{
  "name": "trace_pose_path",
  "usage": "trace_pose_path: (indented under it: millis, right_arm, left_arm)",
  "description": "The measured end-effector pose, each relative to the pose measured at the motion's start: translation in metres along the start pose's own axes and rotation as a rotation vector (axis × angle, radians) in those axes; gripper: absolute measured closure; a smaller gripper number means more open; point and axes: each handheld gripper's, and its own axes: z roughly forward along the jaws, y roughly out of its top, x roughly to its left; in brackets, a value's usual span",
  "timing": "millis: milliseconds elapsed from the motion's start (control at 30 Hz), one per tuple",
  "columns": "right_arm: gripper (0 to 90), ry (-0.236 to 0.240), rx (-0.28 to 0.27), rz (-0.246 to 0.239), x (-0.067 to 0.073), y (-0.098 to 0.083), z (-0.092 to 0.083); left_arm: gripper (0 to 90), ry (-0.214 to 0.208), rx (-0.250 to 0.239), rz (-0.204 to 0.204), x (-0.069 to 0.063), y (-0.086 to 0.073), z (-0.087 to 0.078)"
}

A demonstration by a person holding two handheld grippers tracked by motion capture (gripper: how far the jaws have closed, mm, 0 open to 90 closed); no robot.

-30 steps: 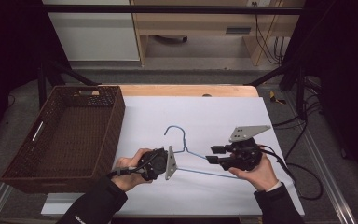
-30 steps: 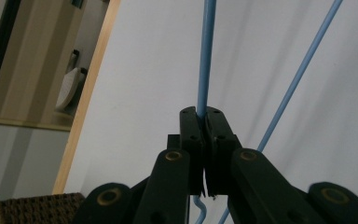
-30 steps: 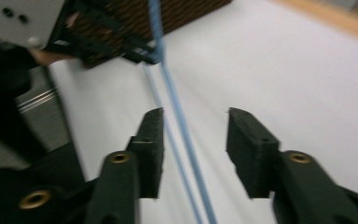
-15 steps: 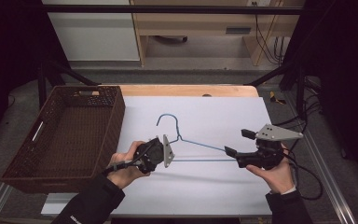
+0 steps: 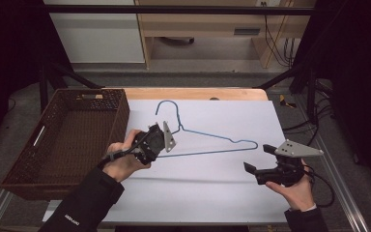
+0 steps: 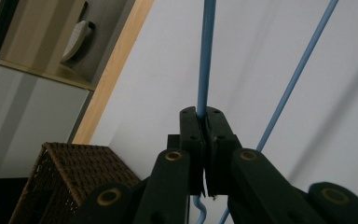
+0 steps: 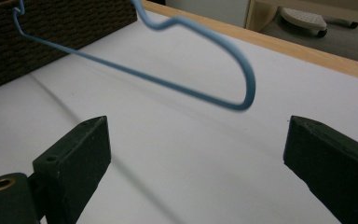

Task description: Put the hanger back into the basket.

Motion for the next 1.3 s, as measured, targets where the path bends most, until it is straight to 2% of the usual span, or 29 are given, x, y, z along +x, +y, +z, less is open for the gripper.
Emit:
trace_pose_path:
  millis: [267, 367, 600, 667, 867, 1100, 1300]
  right_arm:
    - [8.2, -0.002, 0.022, 0.003, 0.002, -0.008, 0.007]
    - [8.3, 0.005, 0.021, 0.004, 0.003, -0.009, 0.009]
    - [8.0, -0.011, 0.021, 0.001, 0.004, -0.016, 0.017]
    - [7.1, -0.021, 0.037, -0.003, 0.005, -0.018, 0.019]
    - [6.9, -0.027, 0.010, -0.016, 0.007, -0.020, 0.020]
    - [7.1, -0.023, 0.023, -0.003, 0.005, -0.024, 0.025]
    - [6.5, -0.022, 0.022, -0.004, 0.005, -0.025, 0.026]
  left_arm:
    - [87.6, -0.060, 0.017, -0.081, 0.029, 0.009, -0.014]
    - [87.6, -0.057, 0.023, -0.093, 0.035, 0.010, -0.019]
    - [87.6, -0.069, 0.013, -0.171, 0.063, 0.002, -0.039]
    - [87.5, -0.055, 0.024, -0.186, 0.069, -0.002, -0.042]
    - [87.6, -0.017, 0.063, -0.219, 0.086, -0.018, -0.051]
    - [87.6, 0.024, 0.078, -0.294, 0.104, -0.042, -0.063]
    - [87.6, 0.054, 0.118, -0.344, 0.120, -0.066, -0.065]
